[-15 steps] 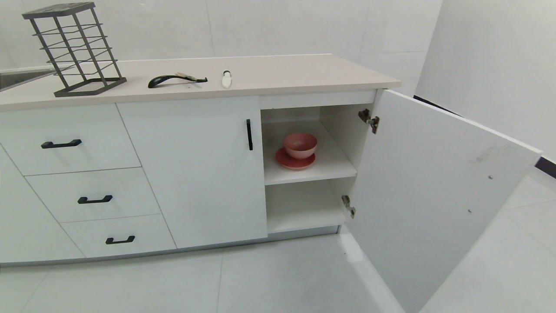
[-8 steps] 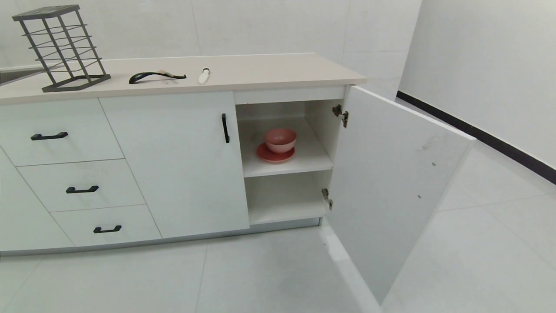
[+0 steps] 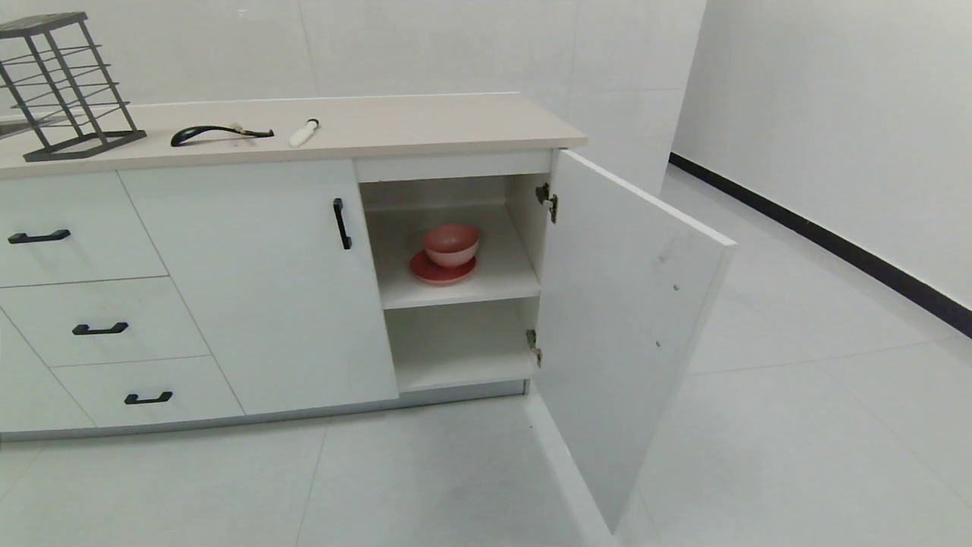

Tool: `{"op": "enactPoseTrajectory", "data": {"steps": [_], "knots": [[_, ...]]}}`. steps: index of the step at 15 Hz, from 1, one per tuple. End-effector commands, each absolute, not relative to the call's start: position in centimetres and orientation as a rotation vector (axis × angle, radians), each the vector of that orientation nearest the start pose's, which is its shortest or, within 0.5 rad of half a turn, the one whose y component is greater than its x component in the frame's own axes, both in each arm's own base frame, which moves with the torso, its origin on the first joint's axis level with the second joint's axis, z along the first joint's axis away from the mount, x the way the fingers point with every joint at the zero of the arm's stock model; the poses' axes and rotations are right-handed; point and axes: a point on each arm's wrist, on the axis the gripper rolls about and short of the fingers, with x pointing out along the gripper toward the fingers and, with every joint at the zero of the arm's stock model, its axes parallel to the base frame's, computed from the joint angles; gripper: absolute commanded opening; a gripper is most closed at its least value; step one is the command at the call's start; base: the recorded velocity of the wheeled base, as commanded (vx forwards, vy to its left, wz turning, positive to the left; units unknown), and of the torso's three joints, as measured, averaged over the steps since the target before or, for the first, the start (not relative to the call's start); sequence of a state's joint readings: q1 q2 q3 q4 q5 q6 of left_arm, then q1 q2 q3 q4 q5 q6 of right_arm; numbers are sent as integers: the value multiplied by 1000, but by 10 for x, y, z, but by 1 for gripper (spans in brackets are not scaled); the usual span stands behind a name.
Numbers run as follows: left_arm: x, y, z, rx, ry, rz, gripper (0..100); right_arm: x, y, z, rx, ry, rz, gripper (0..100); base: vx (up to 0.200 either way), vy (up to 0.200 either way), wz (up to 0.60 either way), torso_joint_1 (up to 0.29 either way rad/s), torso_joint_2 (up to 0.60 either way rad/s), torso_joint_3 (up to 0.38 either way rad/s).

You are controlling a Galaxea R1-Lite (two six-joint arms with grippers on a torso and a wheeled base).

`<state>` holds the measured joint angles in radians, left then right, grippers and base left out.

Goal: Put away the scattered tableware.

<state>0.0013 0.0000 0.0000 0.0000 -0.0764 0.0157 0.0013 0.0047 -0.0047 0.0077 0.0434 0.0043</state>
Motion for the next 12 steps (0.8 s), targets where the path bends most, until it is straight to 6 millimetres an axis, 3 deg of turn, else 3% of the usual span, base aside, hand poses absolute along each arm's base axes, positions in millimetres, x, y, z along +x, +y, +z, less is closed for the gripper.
{"op": "enactPoseTrajectory", "data": {"steps": [1,4,5,6,7,8,11,12], "knots": [[-23,-2,75,18,-1,-75,100,-23,1,76,-4,9,48,0,0,-200,0,-2,-2,-2],[-23,-2,75,17,-1,-75,100,-24,1,81,-11,-11,47,0,0,0,0,0,0,0],[-23,-2,75,17,-1,-75,100,-36,2,134,-7,-212,28,0,0,0,0,0,0,0],[-23,-2,75,15,-1,-77,100,-37,2,175,-15,-271,34,0,0,0,0,0,0,0],[-23,-2,75,15,-1,-77,100,-31,2,187,-31,-253,63,0,0,0,0,0,0,0],[-23,-2,75,15,-1,-75,100,-14,5,195,-67,-174,169,0,0,0,0,0,0,0],[-23,-2,75,21,-1,-74,100,35,6,210,-53,-28,243,0,0,0,0,0,0,0],[-23,-2,75,20,-1,-74,100,60,8,216,-50,-7,275,0,0,0,0,0,0,0]]}}
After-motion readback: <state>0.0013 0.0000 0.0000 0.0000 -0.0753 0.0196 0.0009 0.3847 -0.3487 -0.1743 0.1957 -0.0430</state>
